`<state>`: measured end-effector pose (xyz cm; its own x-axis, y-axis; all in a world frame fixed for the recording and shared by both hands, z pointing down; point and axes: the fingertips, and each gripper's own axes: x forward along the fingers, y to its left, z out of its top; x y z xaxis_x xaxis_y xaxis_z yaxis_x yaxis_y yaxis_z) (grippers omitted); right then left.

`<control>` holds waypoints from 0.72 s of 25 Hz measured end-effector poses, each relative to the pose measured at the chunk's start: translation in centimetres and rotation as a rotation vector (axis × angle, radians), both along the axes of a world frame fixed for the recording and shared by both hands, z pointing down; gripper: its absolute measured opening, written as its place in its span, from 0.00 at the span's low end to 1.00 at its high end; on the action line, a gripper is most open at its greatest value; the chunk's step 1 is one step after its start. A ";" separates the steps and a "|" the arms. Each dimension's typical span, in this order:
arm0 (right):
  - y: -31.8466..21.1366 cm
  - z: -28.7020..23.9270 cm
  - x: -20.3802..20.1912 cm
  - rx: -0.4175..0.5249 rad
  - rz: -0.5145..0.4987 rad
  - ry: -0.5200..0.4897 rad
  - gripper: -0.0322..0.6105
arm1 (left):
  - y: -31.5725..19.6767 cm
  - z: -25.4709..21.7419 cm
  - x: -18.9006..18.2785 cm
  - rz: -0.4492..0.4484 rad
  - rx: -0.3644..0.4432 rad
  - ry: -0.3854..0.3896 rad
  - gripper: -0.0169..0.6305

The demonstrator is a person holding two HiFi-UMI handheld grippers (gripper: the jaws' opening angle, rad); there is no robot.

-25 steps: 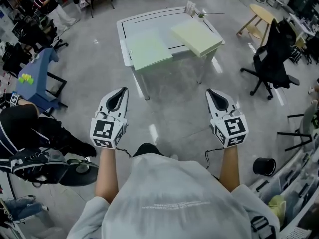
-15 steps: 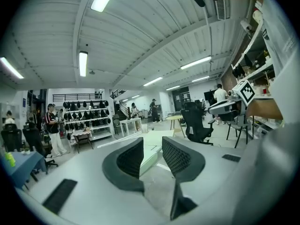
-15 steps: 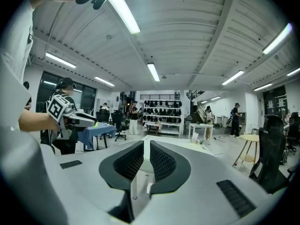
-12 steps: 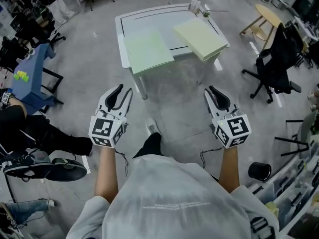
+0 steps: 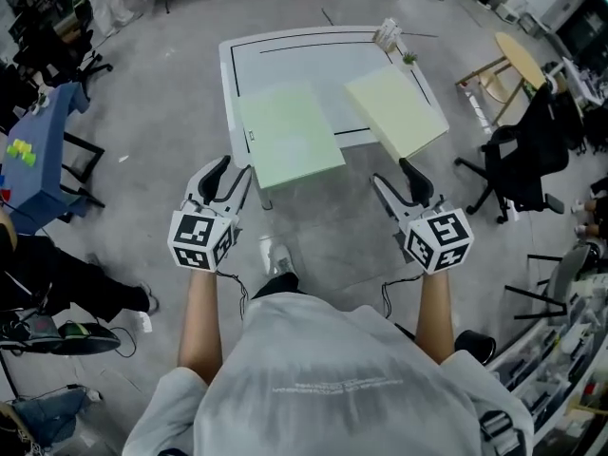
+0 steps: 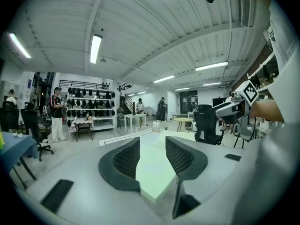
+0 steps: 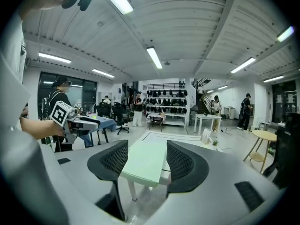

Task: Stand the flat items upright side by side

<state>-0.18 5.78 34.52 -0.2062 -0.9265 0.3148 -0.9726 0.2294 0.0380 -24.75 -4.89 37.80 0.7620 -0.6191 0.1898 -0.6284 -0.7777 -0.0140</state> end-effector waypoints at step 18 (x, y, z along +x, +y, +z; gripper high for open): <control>-16.5 11.8 -0.6 -0.312 -0.096 -0.044 0.52 | -11.5 12.3 -0.2 -0.048 -0.470 0.142 0.32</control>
